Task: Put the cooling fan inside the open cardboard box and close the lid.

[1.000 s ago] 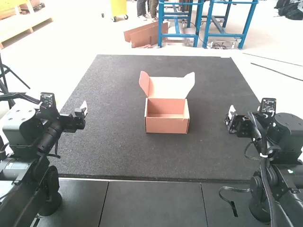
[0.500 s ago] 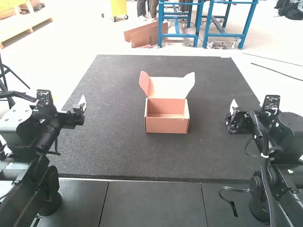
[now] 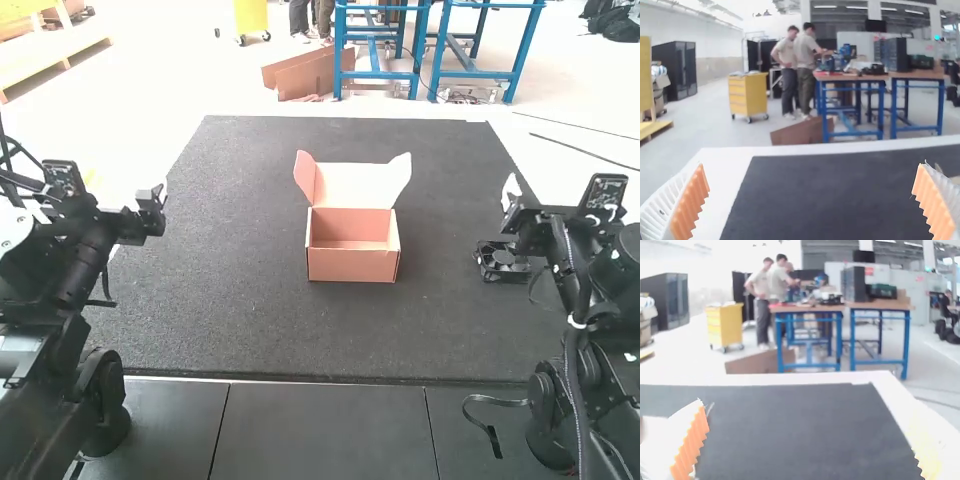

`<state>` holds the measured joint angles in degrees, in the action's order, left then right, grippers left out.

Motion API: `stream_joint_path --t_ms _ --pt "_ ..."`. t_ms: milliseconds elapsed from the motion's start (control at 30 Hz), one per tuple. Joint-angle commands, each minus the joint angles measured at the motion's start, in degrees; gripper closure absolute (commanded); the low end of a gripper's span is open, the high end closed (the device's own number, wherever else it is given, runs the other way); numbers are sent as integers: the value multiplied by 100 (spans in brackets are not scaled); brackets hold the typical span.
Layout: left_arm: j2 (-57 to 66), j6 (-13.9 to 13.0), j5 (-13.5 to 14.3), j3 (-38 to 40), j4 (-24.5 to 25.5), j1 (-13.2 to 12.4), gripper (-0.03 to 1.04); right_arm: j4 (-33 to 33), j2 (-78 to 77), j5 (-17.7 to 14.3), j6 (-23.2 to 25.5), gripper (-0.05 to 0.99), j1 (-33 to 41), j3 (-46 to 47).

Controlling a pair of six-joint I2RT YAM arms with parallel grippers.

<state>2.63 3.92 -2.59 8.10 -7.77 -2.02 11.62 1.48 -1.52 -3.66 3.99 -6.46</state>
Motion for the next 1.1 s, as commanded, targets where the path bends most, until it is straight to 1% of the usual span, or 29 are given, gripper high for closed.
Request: stream_joint_path --t_ms 0,100,233,367,433,467,600,633,700,767,833,900,1000,1067 --pt "466 12 66 544 -67 -18 4 95 345 -59 -135 2 -74 -426" --pt "1037 21 118 1045 30 -18 4 113 810 -121 -179 3 -74 -796" --pt "1574 21 206 1678 364 -53 4 -230 1452 -235 -179 2 -82 -1551" --pt "1881 21 452 1994 645 -53 4 -942 1944 -419 15 2 -82 -2342" --pt "1969 21 479 2108 856 -53 4 -1390 2173 -507 41 2 -82 -2729" --pt "2004 21 549 2187 962 -53 4 -1619 2305 -560 41 2 -82 -2905" --pt "2277 30 575 2609 1665 -53 4 -2313 2806 -745 67 2 -82 -3476" --pt "2391 30 575 2732 1884 -53 4 -2419 2955 -815 102 2 -82 -3599" --pt "2699 38 575 2969 2306 -61 4 -2682 3289 -850 269 2 -82 -3889" --pt "3050 47 575 3233 2684 -61 4 -2990 3676 -1035 349 2 -82 -4188" --pt "3393 100 584 3541 2948 -61 4 -3377 4142 -1087 674 2 -82 -4487" --pt "3727 117 575 3901 3273 -70 4 -3746 4616 -1096 841 2 -82 -4777" --pt "4122 100 540 4323 3484 -26 4 -3939 5223 -1202 920 2 -118 -5023" --pt "4316 100 558 4490 3581 18 4 -4071 5477 -1272 806 2 -144 -5164"
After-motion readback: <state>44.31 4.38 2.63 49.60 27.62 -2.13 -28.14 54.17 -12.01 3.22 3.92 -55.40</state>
